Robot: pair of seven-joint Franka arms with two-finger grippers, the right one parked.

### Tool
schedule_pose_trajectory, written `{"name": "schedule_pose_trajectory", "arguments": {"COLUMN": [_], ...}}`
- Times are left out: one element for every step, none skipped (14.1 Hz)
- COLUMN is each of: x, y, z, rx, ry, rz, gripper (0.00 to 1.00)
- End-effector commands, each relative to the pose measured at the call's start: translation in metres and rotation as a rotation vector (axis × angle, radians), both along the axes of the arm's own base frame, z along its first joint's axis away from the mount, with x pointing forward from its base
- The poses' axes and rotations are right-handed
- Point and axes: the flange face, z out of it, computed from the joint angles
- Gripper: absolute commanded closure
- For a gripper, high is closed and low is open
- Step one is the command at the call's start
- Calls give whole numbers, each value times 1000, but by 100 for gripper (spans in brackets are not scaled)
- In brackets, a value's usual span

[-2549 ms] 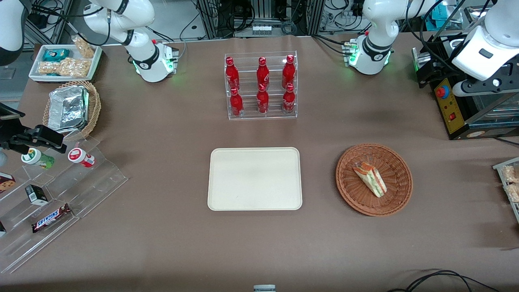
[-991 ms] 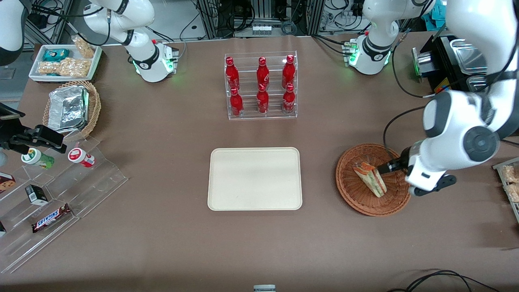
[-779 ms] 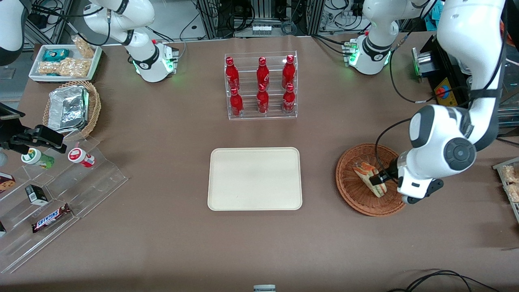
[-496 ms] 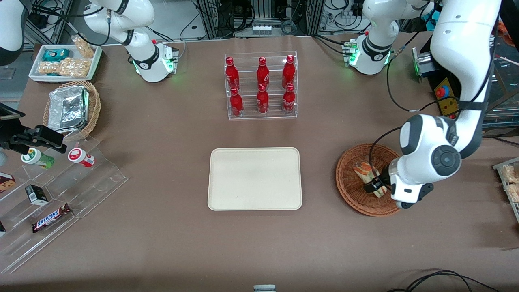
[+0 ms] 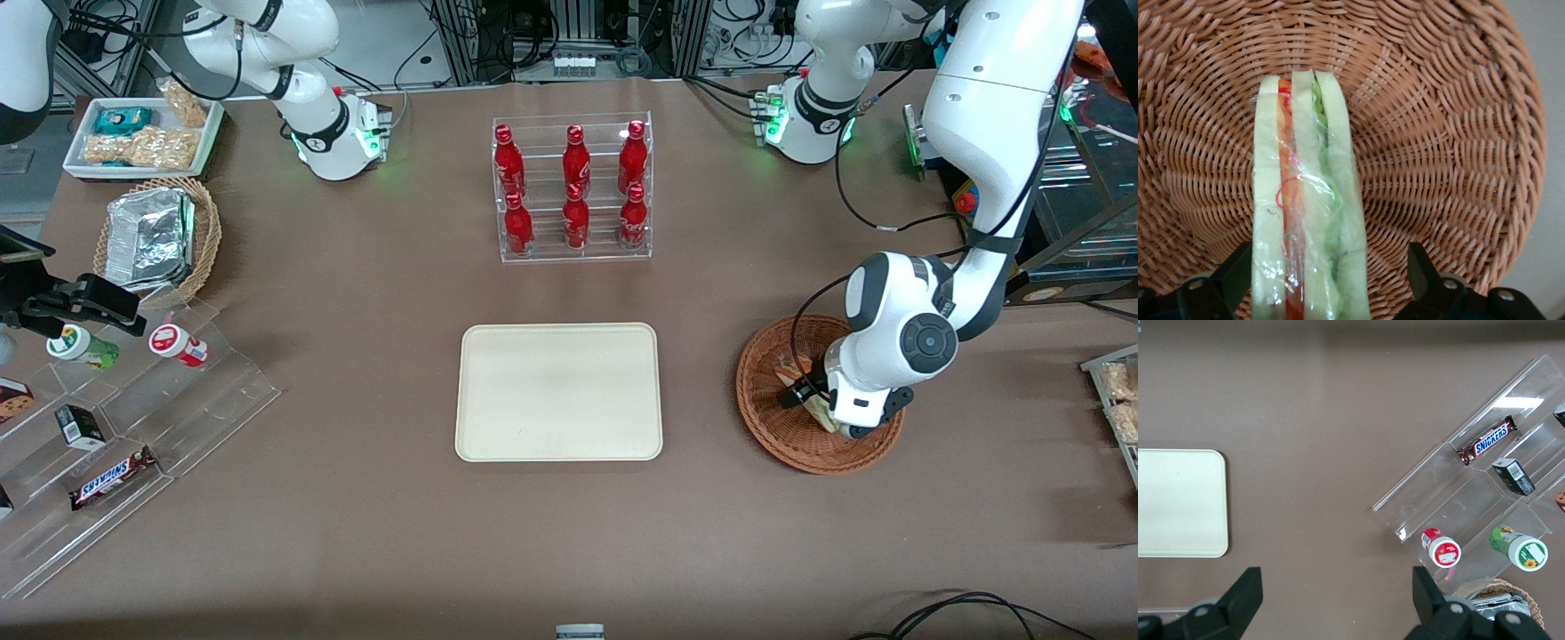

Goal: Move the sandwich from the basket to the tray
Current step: 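Lower the open left gripper around the wrapped sandwich and close it, then lift the sandwich with the left gripper and carry it over the cream tray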

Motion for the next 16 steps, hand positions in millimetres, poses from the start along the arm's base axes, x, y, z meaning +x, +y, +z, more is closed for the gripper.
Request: {"name": "schedule_pose_trajectory", "arguments": {"x": [-4, -2, 0, 1, 1, 0, -2, -4, -9, -11, -15, -21, -24, -31, -36, -37], "y": [4, 4, 5, 5, 3, 0, -3, -13, -30, -48, -70, -101, -127, -159, -189, -218], "z": [11, 15, 21, 29, 40, 52, 67, 87, 104, 123, 139, 153, 163, 162, 159, 157], "rx": [12, 16, 18, 19, 22, 27, 34, 39, 40, 38, 36, 29, 19, 6, -8, -27], "ry": [-14, -15, -19, -32, -37, -34, -23, -18, -11, -5, 5, 15, 5, -2, -8, -15], "rz": [28, 47, 54, 32, 6, -9, -24, -52, -115, -180, -235, -298, -357, -431, -494, -547], "gripper": [70, 88, 92, 92, 92, 92, 92, 92, 92, 92, 92, 93, 93, 93, 93, 92]}}
